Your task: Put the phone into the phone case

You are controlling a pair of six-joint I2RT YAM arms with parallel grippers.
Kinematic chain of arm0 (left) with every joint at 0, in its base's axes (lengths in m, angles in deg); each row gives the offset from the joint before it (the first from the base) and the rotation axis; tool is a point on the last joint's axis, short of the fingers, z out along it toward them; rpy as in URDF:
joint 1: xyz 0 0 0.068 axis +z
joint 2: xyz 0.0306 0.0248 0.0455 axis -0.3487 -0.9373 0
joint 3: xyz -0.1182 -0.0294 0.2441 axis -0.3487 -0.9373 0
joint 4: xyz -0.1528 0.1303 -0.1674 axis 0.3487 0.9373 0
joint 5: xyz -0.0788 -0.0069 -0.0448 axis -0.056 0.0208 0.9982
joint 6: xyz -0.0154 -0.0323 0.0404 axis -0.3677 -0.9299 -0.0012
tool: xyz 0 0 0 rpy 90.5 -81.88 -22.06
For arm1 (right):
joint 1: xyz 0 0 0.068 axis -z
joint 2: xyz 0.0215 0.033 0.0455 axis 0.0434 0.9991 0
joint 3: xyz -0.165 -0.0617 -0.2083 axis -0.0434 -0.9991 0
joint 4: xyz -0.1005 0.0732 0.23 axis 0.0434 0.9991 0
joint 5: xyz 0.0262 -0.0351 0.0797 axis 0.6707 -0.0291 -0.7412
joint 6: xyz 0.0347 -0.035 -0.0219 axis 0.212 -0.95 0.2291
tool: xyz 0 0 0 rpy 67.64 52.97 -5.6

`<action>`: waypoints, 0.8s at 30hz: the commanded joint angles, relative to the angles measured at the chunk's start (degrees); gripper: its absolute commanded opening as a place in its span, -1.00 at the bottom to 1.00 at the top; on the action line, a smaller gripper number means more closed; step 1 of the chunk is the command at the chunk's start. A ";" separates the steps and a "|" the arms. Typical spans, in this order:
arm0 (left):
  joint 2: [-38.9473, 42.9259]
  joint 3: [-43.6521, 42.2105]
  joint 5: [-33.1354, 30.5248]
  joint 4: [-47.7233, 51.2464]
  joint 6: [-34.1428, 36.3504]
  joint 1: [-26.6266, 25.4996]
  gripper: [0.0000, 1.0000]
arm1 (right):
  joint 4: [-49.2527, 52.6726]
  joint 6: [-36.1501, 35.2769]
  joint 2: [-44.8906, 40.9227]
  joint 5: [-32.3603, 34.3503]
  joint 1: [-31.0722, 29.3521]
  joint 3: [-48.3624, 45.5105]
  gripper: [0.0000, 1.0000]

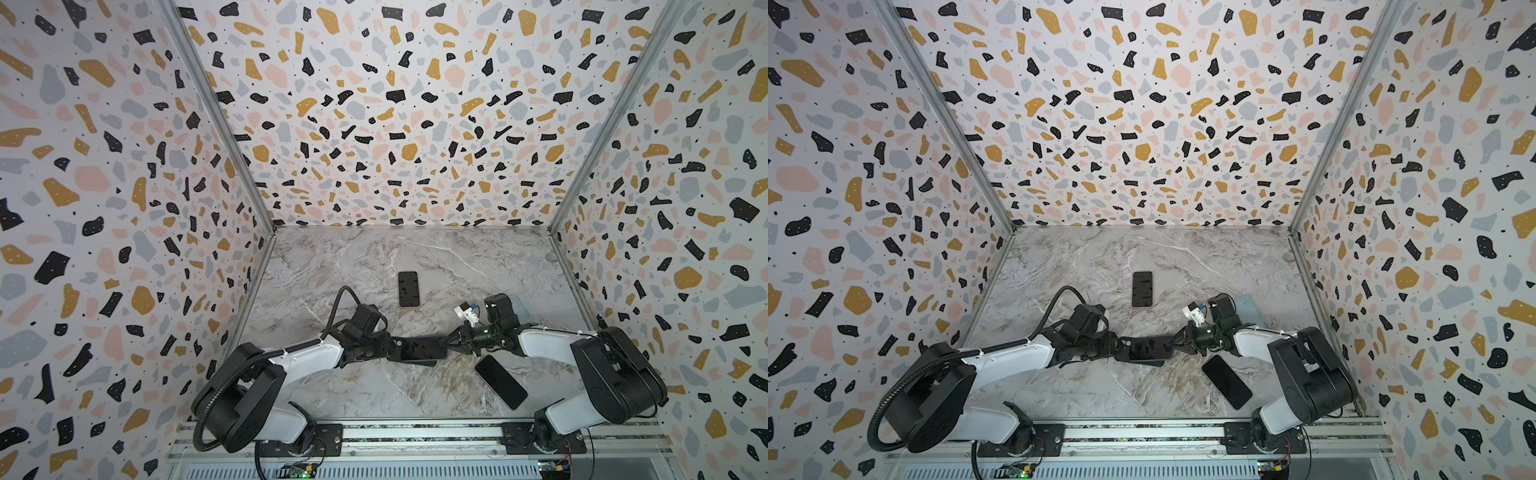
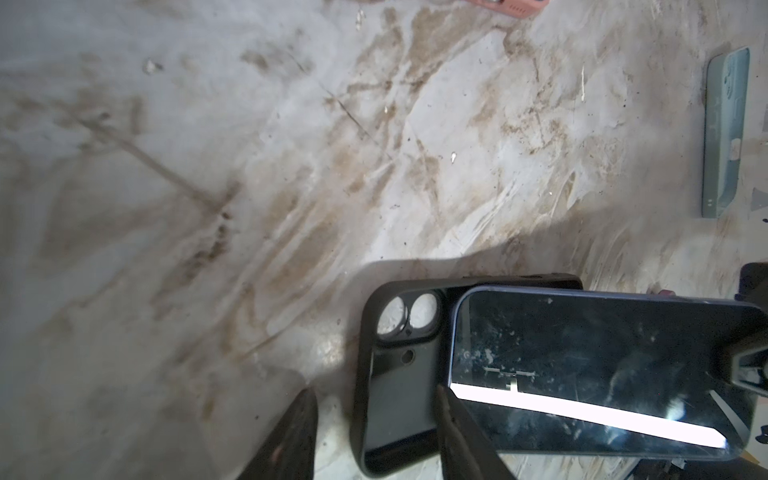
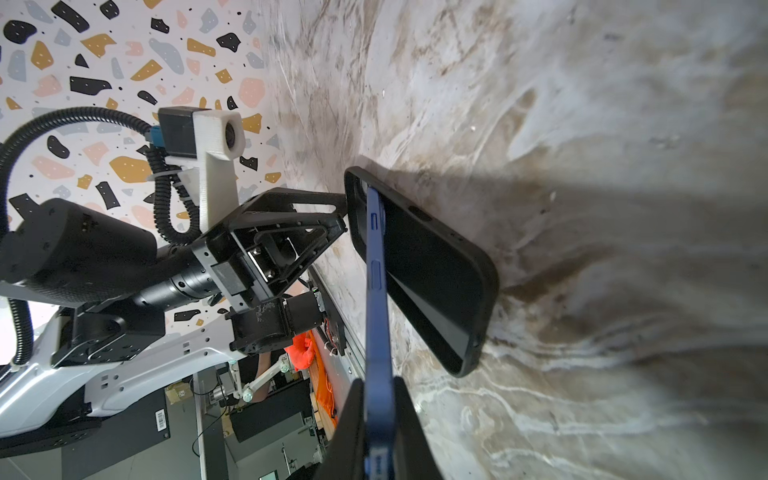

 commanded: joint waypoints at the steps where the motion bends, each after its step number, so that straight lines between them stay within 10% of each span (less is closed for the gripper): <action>1: -0.17 -0.65 1.61 -2.77 0.81 0.33 -0.06 | 2.87 -2.08 1.28 3.53 -0.41 -0.88 -1.00; 24: -0.54 -2.29 2.89 -5.59 -0.38 0.37 -0.19 | -4.71 4.62 7.85 4.43 -5.10 -2.17 -1.00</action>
